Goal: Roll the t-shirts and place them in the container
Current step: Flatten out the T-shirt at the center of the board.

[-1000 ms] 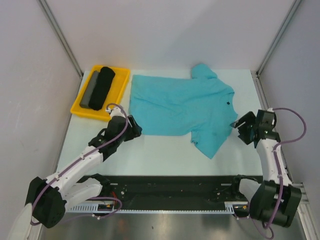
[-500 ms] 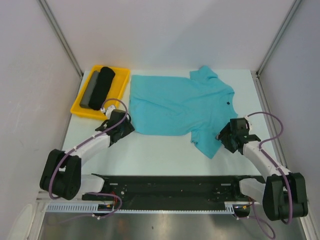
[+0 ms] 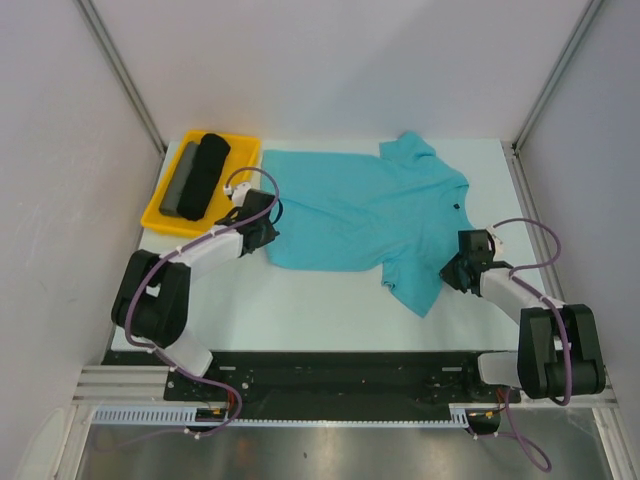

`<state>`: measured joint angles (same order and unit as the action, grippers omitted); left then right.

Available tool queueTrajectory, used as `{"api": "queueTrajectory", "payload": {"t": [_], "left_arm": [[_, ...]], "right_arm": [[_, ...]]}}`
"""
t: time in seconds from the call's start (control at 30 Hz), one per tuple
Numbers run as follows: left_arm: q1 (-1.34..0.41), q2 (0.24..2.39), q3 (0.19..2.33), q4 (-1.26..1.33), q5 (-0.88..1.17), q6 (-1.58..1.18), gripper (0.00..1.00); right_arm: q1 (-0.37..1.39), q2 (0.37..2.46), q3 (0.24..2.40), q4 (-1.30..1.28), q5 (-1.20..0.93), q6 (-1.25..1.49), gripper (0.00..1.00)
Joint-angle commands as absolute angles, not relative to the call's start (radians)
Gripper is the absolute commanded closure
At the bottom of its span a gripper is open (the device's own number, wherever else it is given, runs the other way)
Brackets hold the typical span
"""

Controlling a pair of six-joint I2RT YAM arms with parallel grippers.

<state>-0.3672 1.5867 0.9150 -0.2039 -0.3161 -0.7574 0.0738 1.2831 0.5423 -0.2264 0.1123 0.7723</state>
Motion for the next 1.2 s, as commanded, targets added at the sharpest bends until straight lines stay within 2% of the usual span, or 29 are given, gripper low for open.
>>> {"api": "queueTrajectory", "payload": {"t": [0.0,0.07,0.17,0.2,0.27,0.43,0.53,0.63,0.67,0.73,0.8,0.9,0.93,0.97,1.0,1.03,1.13,1.17], "left_arm": [[-0.422,1.632,1.063,-0.346,-0.487,-0.661,0.94],[-0.433,1.631,1.080,-0.397,-0.500,-0.658,0.93],[-0.433,1.594,1.013,-0.355,-0.453,-0.664,0.57],[-0.433,1.585,1.000,-0.348,-0.439,-0.667,0.54],[-0.431,1.586,0.980,-0.348,-0.391,-0.684,0.50],[-0.433,1.598,0.902,-0.266,-0.304,-0.736,0.48],[-0.433,1.634,0.897,-0.232,-0.295,-0.747,0.52],[-0.433,1.643,0.925,-0.241,-0.316,-0.730,0.74],[-0.433,1.641,0.946,-0.259,-0.345,-0.715,0.87],[-0.433,1.635,1.026,-0.331,-0.385,-0.662,0.97],[-0.440,1.629,1.086,-0.377,-0.436,-0.602,1.00],[-0.456,1.713,1.294,-0.503,-0.454,-0.415,1.00],[-0.472,1.753,1.334,-0.578,-0.462,-0.387,0.98],[-0.482,1.814,1.366,-0.603,-0.466,-0.358,0.91],[-0.495,1.845,1.408,-0.626,-0.480,-0.332,0.80],[-0.509,1.862,1.414,-0.650,-0.482,-0.331,0.62],[-0.505,1.815,1.313,-0.556,-0.396,-0.371,0.40],[-0.497,1.786,1.280,-0.526,-0.378,-0.388,0.38]], "right_arm": [[0.061,1.293,0.612,-0.192,0.115,0.727,0.95],[0.048,1.287,0.638,-0.215,0.112,0.706,1.00],[0.037,1.267,0.652,-0.230,0.103,0.689,1.00],[0.035,1.263,0.653,-0.232,0.097,0.686,1.00],[0.032,1.259,0.655,-0.238,0.084,0.683,1.00],[0.031,1.244,0.658,-0.249,0.081,0.673,1.00],[0.031,1.223,0.666,-0.259,0.075,0.670,1.00],[0.029,1.200,0.684,-0.284,0.083,0.660,1.00],[0.028,1.192,0.690,-0.291,0.090,0.657,1.00],[0.018,1.177,0.707,-0.313,0.092,0.647,1.00],[0.009,1.154,0.719,-0.339,0.086,0.641,1.00],[-0.027,1.124,0.739,-0.365,0.086,0.624,1.00],[-0.055,1.121,0.739,-0.367,0.078,0.621,1.00],[-0.067,1.120,0.739,-0.365,0.074,0.617,1.00],[-0.080,1.129,0.741,-0.361,0.068,0.614,1.00],[-0.106,1.138,0.742,-0.356,0.049,0.612,1.00],[-0.126,1.186,0.756,-0.339,0.038,0.611,1.00],[-0.135,1.198,0.761,-0.333,0.038,0.609,1.00]]}}
